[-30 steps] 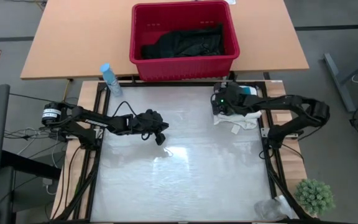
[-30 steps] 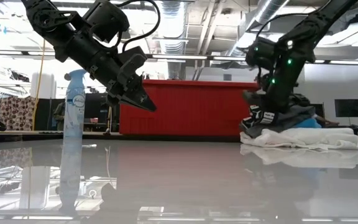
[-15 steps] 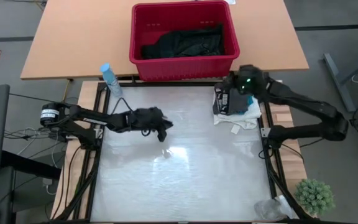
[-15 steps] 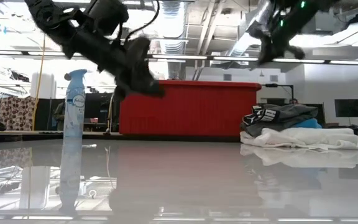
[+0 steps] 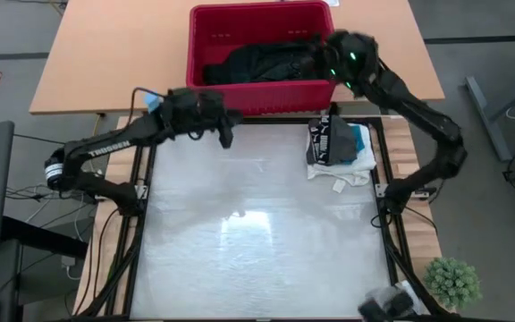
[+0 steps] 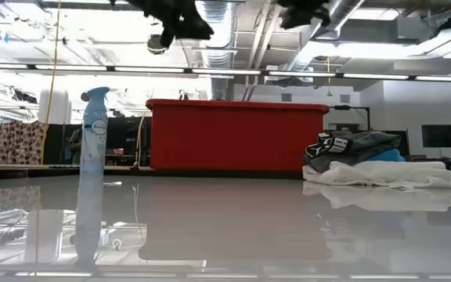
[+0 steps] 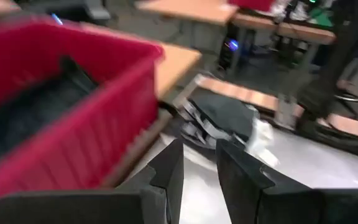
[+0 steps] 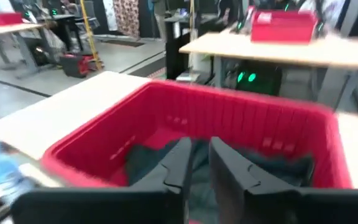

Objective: Fold laundry
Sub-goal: Fold the blue pants

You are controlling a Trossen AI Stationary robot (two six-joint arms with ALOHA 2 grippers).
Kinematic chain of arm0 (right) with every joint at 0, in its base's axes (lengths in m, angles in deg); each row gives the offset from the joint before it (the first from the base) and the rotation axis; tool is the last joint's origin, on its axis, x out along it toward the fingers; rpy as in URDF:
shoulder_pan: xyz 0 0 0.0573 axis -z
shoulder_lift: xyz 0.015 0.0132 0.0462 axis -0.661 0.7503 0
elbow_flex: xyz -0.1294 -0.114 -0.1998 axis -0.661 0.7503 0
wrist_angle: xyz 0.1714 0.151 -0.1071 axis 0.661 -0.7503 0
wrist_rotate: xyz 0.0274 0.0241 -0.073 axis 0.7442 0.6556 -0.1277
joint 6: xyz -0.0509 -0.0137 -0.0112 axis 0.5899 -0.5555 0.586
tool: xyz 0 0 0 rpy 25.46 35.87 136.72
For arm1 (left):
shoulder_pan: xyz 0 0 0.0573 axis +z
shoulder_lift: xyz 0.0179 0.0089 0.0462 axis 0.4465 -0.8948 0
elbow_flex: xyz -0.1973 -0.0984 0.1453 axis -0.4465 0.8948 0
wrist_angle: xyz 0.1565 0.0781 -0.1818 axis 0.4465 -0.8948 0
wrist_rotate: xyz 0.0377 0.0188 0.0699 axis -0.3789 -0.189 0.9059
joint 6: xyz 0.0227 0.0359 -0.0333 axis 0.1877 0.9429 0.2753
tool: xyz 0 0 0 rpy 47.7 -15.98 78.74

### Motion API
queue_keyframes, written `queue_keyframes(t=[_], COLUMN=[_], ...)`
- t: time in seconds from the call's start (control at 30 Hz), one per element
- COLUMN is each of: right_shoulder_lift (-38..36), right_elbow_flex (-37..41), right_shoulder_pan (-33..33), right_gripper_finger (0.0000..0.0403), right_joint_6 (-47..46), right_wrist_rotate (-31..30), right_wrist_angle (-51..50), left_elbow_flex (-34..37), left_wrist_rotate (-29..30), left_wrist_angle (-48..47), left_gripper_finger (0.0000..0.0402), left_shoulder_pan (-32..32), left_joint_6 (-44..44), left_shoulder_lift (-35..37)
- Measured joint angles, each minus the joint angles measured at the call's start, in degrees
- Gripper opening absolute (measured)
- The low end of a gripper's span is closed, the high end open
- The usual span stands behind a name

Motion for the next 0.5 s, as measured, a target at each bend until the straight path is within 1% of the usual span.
queue_keyframes(t=[0.13, 0.27, 0.43, 0.5], right_shoulder_lift=[9.12, 18.07, 30.77, 35.24], right_elbow_flex=[-13.0, -24.13, -35.44, -37.81], right_shoulder_pan=[4.37, 10.4, 17.48, 19.56], right_gripper_finger=[0.0124, 0.0158, 0.019, 0.0199], right_joint_6=[5.62, 6.61, 6.76, 6.73], right_wrist_rotate=[1.66, 3.72, 7.92, 8.81], right_wrist_angle=[-2.31, -4.28, -3.76, -1.78], left_elbow_flex=[-3.31, -3.82, -3.76, -3.55], left_wrist_rotate=[2.75, 3.65, 6.36, 8.1], left_wrist_angle=[-1.39, -1.21, -1.65, -1.58], left_gripper_finger=[0.0085, 0.0085, 0.0085, 0.0085], left_shoulder_pan=[2.15, 5.29, 9.61, 11.27], left_joint_6=[2.77, 2.72, -2.74, -3.53], left_shoulder_lift=[-0.13, -0.13, -0.48, -0.48])
